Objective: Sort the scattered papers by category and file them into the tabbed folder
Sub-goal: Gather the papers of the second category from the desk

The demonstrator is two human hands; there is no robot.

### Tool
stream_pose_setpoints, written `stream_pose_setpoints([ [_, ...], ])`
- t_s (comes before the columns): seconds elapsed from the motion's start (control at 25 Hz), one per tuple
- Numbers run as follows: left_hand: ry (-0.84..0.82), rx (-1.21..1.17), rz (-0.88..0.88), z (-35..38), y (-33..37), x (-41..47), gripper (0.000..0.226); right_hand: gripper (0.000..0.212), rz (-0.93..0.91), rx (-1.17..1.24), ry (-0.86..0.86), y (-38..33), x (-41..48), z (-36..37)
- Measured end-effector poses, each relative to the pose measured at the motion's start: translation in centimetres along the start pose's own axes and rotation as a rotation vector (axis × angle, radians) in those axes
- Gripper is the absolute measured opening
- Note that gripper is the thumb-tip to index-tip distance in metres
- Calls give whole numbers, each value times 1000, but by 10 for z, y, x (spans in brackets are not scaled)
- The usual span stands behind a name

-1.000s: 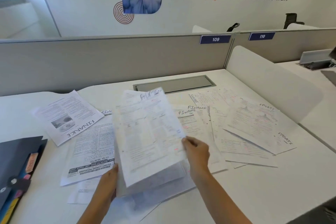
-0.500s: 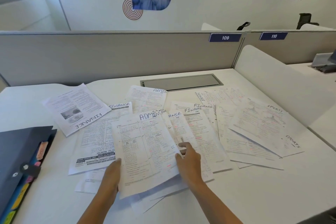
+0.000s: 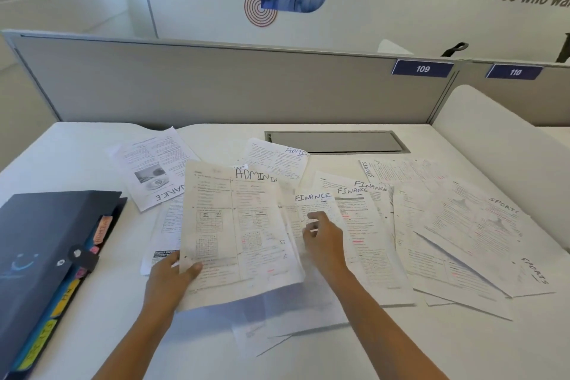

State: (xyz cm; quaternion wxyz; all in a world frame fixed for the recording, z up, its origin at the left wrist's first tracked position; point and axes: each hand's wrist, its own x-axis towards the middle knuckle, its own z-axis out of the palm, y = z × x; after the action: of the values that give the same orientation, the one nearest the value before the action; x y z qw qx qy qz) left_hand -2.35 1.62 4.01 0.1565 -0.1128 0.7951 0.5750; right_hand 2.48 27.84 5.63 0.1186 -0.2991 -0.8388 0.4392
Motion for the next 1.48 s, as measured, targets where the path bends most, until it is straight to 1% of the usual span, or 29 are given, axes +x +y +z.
stream_pose_setpoints([
  [0.08,13,-17,2,-5,-1,-4,20,32,17,-17,0,-11,27,6],
  [0.24,14,17,-44,-13,-10,-3,20,38,43,-106,-26,-45,89,26],
  [0.36,30,15,-82,-16,-21,-2,16,41,128,-183,-33,-62,128,47],
  [0.48,67,27,-125,-20,-24,0,7,53,200,-435,-94,-67,156,70],
  [0.6,57,12,-141,-23,-26,3,7,53,309,-566,-129,-69,174,82],
  [0.68,67,21,-142,-22,-27,2,10,51,345,-535,-176,-65,181,80],
  [0.76,88,18,-167,-21,-30,2,13,49,297,-446,-299,-61,185,81],
  [0.8,97,13,-178,-19,-30,1,14,49,294,-435,-334,-61,187,82],
  [0.84,105,7,-187,-17,-29,0,15,50,310,-488,-327,-61,189,83],
  [0.92,129,1,-199,-15,-28,-1,14,53,420,-588,-232,-61,188,80],
  [0.96,141,1,-202,-14,-27,-2,14,53,423,-599,-205,-60,189,79],
  [1.0,150,2,-202,-14,-26,-2,14,50,375,-574,-193,-59,189,80],
  [1.08,154,5,-203,-13,-25,-4,14,43,323,-438,-262,-59,183,75],
  [1.12,153,4,-207,-14,-23,-5,14,33,331,-410,-297,-58,183,74],
  [1.16,153,-1,-213,-14,-23,-5,15,19,339,-443,-317,-57,183,71],
  [1.2,153,-6,-221,-15,-22,-6,17,19,357,-422,-312,-59,183,70],
  [1.24,153,-11,-226,-17,-21,-7,19,25,384,-415,-284,-59,182,69],
  [1.32,154,-12,-227,-19,-20,-8,20,26,398,-363,-266,-61,178,68],
  [1.44,156,-1,-219,-23,-17,-11,17,52,373,-525,-182,-63,171,76],
  [1.48,156,-7,-221,-23,-14,-12,17,59,377,-521,-157,-65,171,82],
])
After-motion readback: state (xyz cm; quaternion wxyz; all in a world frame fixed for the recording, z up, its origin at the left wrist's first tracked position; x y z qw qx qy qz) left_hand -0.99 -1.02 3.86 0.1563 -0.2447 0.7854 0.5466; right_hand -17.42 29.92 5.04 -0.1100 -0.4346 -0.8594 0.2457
